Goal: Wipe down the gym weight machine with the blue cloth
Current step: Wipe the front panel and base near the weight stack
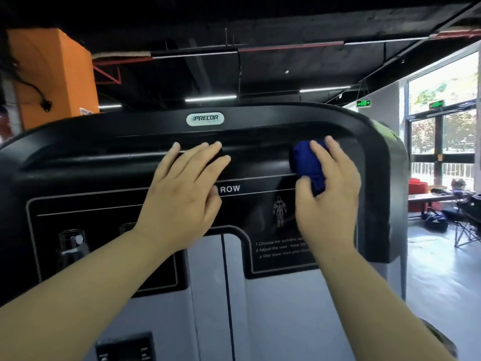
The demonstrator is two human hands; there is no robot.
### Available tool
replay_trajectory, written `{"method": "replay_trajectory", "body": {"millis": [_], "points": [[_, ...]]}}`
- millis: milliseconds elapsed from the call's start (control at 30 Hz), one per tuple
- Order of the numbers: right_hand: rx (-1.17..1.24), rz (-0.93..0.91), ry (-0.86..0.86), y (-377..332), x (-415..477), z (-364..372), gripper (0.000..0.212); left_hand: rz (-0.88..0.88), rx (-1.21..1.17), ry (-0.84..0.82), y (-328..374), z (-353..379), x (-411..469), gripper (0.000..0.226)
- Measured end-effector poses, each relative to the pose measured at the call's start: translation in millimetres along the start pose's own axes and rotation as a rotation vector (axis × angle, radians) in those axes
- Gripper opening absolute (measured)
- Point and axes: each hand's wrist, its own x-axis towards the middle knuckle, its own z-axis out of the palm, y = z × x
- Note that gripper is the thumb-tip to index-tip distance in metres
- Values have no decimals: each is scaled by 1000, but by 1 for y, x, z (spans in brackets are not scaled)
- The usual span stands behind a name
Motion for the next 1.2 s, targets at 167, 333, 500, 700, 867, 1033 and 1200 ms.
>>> {"method": "replay_trajectory", "body": {"millis": [167,333,500,700,867,1033,1200], "points": [[-26,-496,-366,5,-17,7,53,34,-5,40,29,13,16,49],[-102,-415,-186,58,21,-33,52,36,42,64,42,26,13,47],[-124,-347,-184,66,14,-38,50,-44,50,75,62,33,16,49],[-278,-818,-547,97,-22,-62,47,22,85,39,92,45,16,50],[-162,-662,-344,76,54,-62,46,-23,117,36,98,50,12,52],[-168,-593,-331,108,19,-76,48,-67,87,47,100,49,7,51],[-177,-635,-508,145,-56,-96,51,-45,92,-12,91,45,-15,52]]}}
